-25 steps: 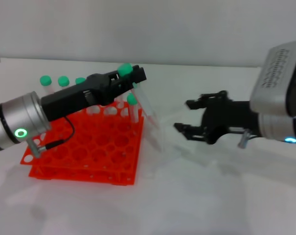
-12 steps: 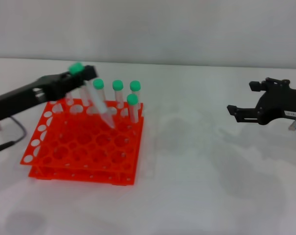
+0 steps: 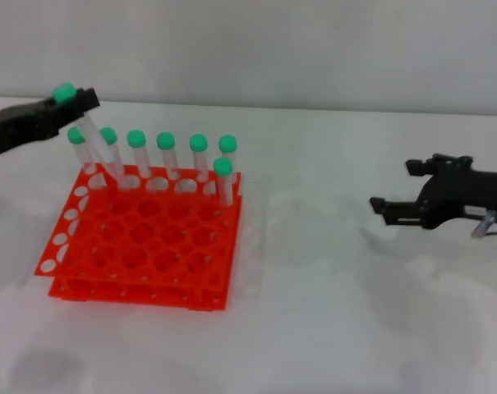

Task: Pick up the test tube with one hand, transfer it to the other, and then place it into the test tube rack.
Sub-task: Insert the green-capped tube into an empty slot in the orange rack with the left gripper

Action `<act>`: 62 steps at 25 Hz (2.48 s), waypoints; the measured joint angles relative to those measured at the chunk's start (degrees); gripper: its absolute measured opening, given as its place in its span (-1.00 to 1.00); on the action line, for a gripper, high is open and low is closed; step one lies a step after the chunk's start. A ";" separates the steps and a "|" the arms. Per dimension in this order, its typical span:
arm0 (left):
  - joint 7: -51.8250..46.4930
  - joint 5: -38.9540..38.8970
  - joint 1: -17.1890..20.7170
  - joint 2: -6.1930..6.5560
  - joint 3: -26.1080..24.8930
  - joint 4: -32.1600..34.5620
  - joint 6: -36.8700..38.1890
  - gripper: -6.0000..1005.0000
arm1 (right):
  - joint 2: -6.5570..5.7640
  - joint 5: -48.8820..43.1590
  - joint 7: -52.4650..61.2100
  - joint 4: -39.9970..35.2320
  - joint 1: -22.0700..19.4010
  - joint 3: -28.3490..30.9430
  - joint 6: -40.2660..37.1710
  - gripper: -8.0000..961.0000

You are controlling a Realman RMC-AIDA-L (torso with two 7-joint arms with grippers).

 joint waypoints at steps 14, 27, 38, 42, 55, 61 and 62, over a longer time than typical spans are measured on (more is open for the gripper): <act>7.90 9.78 -6.60 -0.08 0.02 2.26 -7.68 -0.49 | 0.06 2.90 0.02 1.30 0.42 -2.07 -0.88 0.79; 27.62 9.50 -5.89 -0.16 -0.01 11.11 -5.62 -0.46 | 0.15 2.87 0.02 3.43 2.25 -1.64 -1.86 0.79; 37.09 7.18 -3.54 -0.10 -0.07 16.08 -7.83 -0.44 | 0.17 2.88 0.02 4.51 2.98 -1.06 -1.97 0.79; 38.26 7.18 -3.11 0.05 -0.08 17.96 -9.99 -0.44 | 0.24 2.79 0.07 5.10 3.60 -0.88 -1.98 0.79; 39.72 6.98 -3.54 0.27 -0.08 21.95 -11.32 -0.41 | 0.24 2.45 0.11 7.65 5.81 -0.69 -2.01 0.79; 39.75 6.98 -3.57 0.22 -0.08 21.95 -12.41 -0.40 | 0.17 2.41 0.22 7.76 5.84 -0.62 -2.67 0.79; 39.75 6.98 -3.58 0.22 -0.08 21.96 -12.78 -0.40 | 0.12 2.41 0.36 7.76 5.92 -0.62 -2.68 0.79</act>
